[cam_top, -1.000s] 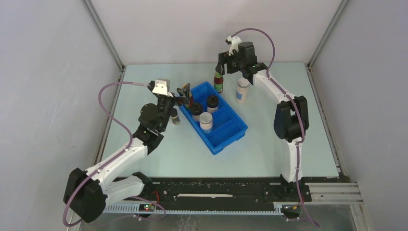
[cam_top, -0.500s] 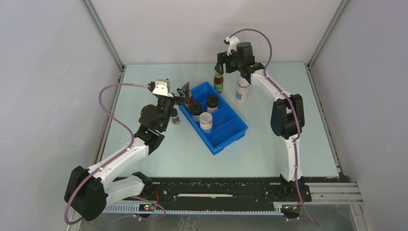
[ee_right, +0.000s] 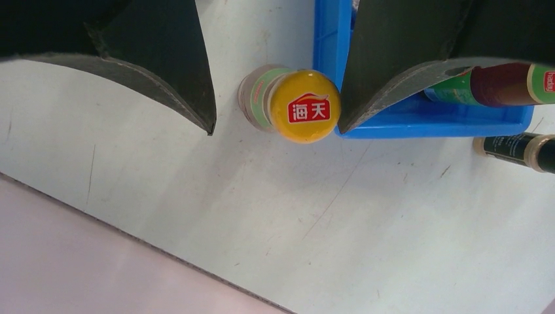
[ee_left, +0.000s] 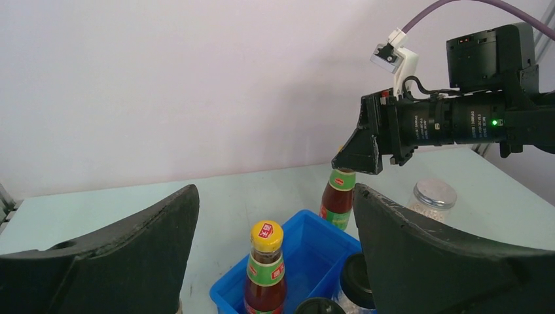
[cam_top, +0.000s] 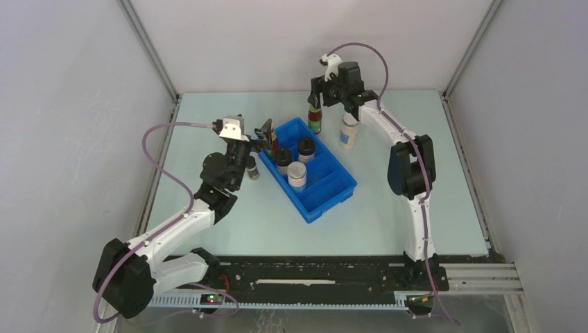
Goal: Organize the condiment bottles
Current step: Pick up the bottle from the center of the board.
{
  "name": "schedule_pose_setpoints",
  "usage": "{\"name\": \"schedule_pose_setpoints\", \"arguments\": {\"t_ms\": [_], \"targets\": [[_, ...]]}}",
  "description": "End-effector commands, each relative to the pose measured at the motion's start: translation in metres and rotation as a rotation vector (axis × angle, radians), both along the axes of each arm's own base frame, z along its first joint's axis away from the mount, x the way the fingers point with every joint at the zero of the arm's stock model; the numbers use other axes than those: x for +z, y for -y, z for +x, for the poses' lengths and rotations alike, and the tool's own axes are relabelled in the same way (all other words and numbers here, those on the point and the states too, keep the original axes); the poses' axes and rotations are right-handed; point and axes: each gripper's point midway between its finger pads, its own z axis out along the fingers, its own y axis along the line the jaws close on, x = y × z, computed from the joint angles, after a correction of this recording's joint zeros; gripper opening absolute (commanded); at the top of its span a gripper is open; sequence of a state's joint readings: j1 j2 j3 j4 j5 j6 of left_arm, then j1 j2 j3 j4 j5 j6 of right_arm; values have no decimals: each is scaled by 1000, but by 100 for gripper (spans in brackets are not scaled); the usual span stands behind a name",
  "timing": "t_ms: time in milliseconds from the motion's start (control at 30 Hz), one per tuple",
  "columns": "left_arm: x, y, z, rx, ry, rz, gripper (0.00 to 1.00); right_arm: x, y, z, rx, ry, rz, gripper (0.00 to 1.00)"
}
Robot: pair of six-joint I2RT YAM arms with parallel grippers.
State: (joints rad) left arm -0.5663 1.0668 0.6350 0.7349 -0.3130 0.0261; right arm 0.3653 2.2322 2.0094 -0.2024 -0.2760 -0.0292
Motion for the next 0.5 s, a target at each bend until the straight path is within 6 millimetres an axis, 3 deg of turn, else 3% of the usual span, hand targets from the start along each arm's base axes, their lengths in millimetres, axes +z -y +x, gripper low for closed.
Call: {"name": "schedule_pose_setpoints", "arguments": {"t_ms": [0,467], "targets": [[2,-8,1,38,26,-1,92,22,-10,6,28,61,9,76],[2,-9,3,46,27,-1,92,11,-20,2,53,29,4,66]]}}
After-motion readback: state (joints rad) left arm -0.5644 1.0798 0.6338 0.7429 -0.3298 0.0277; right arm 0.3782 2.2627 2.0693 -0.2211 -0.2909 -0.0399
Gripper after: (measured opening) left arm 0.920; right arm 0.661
